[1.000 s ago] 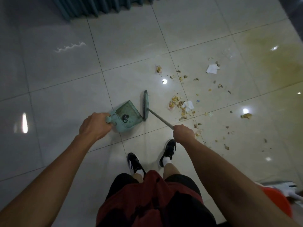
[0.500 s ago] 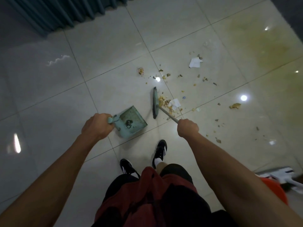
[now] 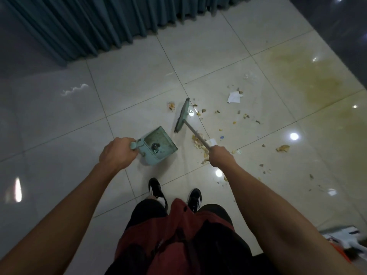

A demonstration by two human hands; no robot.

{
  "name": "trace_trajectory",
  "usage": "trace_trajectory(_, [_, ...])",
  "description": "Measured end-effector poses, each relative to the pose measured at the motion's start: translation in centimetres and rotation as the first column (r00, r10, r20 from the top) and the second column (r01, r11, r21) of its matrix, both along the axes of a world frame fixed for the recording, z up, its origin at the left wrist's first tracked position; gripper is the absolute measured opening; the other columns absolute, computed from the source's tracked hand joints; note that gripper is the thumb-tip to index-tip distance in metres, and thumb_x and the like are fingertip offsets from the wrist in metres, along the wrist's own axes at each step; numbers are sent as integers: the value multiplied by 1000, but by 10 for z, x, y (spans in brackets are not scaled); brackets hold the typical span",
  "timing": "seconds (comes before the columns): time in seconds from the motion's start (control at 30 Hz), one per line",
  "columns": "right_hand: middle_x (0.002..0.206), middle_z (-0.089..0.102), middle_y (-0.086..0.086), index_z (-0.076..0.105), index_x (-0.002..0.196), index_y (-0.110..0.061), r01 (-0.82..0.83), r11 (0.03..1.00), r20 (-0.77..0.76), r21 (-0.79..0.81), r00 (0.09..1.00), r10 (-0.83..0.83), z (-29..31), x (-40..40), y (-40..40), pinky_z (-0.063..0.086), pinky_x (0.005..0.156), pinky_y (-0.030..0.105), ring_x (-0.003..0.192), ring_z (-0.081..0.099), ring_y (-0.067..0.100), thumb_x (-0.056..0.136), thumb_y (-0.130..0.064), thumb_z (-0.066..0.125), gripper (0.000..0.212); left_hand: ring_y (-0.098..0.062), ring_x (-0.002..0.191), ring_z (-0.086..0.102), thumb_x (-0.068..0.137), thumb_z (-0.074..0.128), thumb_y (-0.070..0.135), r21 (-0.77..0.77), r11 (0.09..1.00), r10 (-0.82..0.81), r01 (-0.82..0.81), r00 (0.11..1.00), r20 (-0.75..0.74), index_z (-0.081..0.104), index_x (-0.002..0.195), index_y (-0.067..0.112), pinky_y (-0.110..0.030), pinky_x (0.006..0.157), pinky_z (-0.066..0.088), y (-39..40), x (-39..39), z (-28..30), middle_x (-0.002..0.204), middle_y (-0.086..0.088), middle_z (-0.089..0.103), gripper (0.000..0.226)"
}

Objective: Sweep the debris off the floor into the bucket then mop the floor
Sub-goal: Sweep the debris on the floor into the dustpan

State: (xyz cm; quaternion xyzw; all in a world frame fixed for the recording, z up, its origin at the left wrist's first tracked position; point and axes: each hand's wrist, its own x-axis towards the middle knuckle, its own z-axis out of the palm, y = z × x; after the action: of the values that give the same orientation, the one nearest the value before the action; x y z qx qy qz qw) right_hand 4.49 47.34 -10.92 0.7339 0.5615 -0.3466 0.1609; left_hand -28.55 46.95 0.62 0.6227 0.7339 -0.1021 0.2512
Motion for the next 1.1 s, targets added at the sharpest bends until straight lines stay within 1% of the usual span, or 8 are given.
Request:
trace_trajectory(0.17, [94, 63, 9, 62, 112, -11, 124, 992, -122, -17, 985, -125, -12, -35, 55, 62, 67, 42, 76, 65, 27, 96, -31, 49, 29, -31, 72, 64, 88, 62, 31, 30, 997, 65, -65, 998, 17, 62, 76, 27, -32, 63, 53, 45, -43, 1, 78, -5, 65, 13])
trace_trajectory(0.27, [94, 64, 12, 63, 114, -10, 185, 982, -164, -24, 969, -187, -17, -66, 99, 59, 50, 35, 74, 66, 28, 97, -33, 51, 31, -31, 72, 64, 89, 62, 33, 38, 994, 104, -105, 994, 30, 67, 80, 24, -33, 63, 54, 87, -79, -7, 79, -6, 66, 14])
trace_trajectory(0.37, [100, 62, 12, 60, 120, -9, 221, 974, -177, -59, 958, -228, -17, -108, 144, 51, 44, 29, 75, 64, 28, 98, -26, 48, 30, -31, 73, 64, 90, 63, 33, 9, 995, 99, -99, 995, 24, 66, 82, 25, -31, 62, 51, 135, -110, -20, 81, -5, 65, 12])
trace_trajectory(0.43, [102, 61, 12, 58, 123, -9, 233, 969, -179, -79, 953, -244, -21, -141, 176, 52, 46, 29, 76, 64, 27, 95, -21, 47, 33, -31, 73, 63, 91, 62, 33, -18, 996, 84, -83, 996, 29, 65, 84, 28, -30, 61, 51, 165, -128, -28, 82, -5, 65, 9])
trace_trajectory(0.57, [104, 60, 13, 56, 129, -7, 251, 963, -176, -94, 948, -264, -37, -196, 240, 63, 62, 40, 77, 66, 28, 93, -13, 48, 38, -29, 74, 62, 90, 58, 26, -48, 997, 59, -56, 997, 55, 68, 85, 24, -28, 59, 42, 221, -160, -40, 83, -5, 63, 11])
trace_trajectory(0.77, [119, 57, 16, 47, 142, -10, 256, 964, -194, -74, 944, -266, -49, -240, 293, 60, 58, 37, 79, 64, 29, 100, -19, 48, 43, -29, 73, 61, 89, 58, 26, -75, 997, 29, -24, 997, 65, 67, 84, 26, -28, 61, 42, 284, -191, -45, 79, -2, 60, 10])
trace_trajectory(0.93, [105, 61, 14, 55, 130, -8, 191, 976, -118, -106, 972, -203, -61, -237, 303, 62, 65, 40, 79, 65, 28, 101, -20, 48, 32, -28, 72, 62, 89, 59, 26, -91, 995, -33, 39, 997, 67, 67, 84, 25, -27, 57, 42, 309, -194, -48, 81, -2, 64, 9])
trace_trajectory(1.1, [104, 62, 12, 56, 122, -8, 155, 980, -26, -127, 987, -160, -63, -209, 281, 60, 72, 38, 78, 61, 25, 99, -17, 48, 27, -30, 74, 64, 88, 61, 27, -107, 988, -110, 115, 993, 45, 67, 86, 26, -29, 61, 48, 315, -179, -49, 81, -2, 64, 7])
